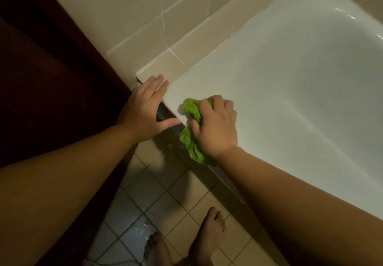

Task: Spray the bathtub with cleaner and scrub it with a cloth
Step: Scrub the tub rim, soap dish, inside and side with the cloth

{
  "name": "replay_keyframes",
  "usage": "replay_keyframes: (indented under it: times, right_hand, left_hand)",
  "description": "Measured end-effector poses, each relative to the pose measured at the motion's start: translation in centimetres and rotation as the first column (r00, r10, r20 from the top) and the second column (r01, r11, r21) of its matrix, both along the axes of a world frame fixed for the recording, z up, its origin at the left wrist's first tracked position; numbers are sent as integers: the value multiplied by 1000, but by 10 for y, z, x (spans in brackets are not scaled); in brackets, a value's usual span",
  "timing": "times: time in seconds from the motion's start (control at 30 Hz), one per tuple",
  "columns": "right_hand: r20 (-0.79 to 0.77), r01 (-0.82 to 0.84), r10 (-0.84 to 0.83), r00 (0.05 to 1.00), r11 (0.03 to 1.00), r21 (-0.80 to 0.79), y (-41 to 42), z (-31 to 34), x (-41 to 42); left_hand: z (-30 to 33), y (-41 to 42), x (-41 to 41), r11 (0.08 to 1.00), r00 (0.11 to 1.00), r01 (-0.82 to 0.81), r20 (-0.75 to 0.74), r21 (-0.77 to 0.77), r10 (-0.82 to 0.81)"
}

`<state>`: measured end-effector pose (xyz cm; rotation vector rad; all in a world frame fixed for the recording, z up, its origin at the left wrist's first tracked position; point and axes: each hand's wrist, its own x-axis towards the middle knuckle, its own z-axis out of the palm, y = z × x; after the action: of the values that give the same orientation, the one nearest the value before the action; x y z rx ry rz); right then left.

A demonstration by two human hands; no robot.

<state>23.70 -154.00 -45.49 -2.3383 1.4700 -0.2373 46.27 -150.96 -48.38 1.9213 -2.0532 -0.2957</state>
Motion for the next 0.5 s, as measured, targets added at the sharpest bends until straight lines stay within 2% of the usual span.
replay_keyframes:
  times: [0.13, 0.33, 0.5]
  right_hand:
    - [79, -16, 18, 997, 1000, -26, 4, -4, -7]
    - [3, -127, 128, 992, 989, -76, -28, -5, 14]
    - [-77, -8, 6, 997, 999, -35, -71, 1, 53]
  left_hand:
    - [-1, -7, 14, 999, 997, -3, -77, -44, 0]
    - [-2, -17, 27, 993, 989, 16, -142, -116, -33]
    - [2, -18, 30, 997, 986, 15, -166, -74, -28]
